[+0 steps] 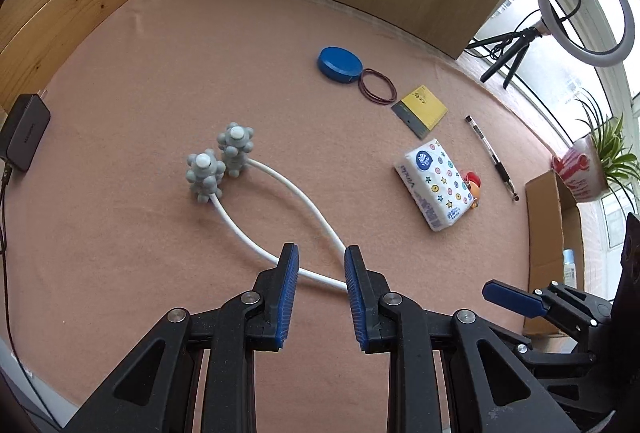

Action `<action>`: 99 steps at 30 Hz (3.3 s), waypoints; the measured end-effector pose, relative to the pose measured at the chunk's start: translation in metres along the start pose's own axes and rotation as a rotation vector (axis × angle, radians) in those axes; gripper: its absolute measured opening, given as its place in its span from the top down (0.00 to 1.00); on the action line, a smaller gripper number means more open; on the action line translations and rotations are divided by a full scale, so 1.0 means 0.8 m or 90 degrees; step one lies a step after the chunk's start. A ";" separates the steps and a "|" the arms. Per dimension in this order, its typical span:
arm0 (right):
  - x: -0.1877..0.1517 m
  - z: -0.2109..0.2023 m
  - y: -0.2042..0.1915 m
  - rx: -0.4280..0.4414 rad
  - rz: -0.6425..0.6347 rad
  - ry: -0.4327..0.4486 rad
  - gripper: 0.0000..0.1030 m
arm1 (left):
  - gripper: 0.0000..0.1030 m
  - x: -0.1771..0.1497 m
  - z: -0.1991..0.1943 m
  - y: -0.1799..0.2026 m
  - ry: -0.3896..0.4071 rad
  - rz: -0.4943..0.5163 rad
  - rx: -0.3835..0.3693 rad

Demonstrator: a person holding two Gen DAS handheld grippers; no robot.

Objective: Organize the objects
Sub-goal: 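Move both grippers to the grey ball massager on the table, then grasp the white cable of the grey massager with both grippers, then carry the massager into the box and open both grippers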

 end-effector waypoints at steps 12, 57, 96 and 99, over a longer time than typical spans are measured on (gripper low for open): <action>0.001 0.053 -0.065 -0.032 -0.095 -0.053 0.62 | 0.75 0.009 0.009 -0.059 -0.009 -0.063 0.018; -0.018 -0.018 0.013 -0.138 0.050 0.027 0.85 | 0.88 0.070 0.039 0.162 0.015 0.147 -0.097; -0.139 -0.113 0.314 -0.251 0.356 0.067 0.81 | 0.51 -0.007 0.211 0.527 -0.095 0.372 -0.180; -0.138 -0.119 0.318 -0.250 0.360 0.078 0.54 | 0.51 -0.010 0.208 0.522 -0.090 0.380 -0.168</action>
Point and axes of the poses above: each gripper's, at about its wrist camera, not at the fingertips, and z roughly the way its jaws point, y to its right, x to its top, the point moved 7 cm from there along z, roughly the way its jaws point, and after that the axes turned 11 degrees about -x, right-handed, at the moved point
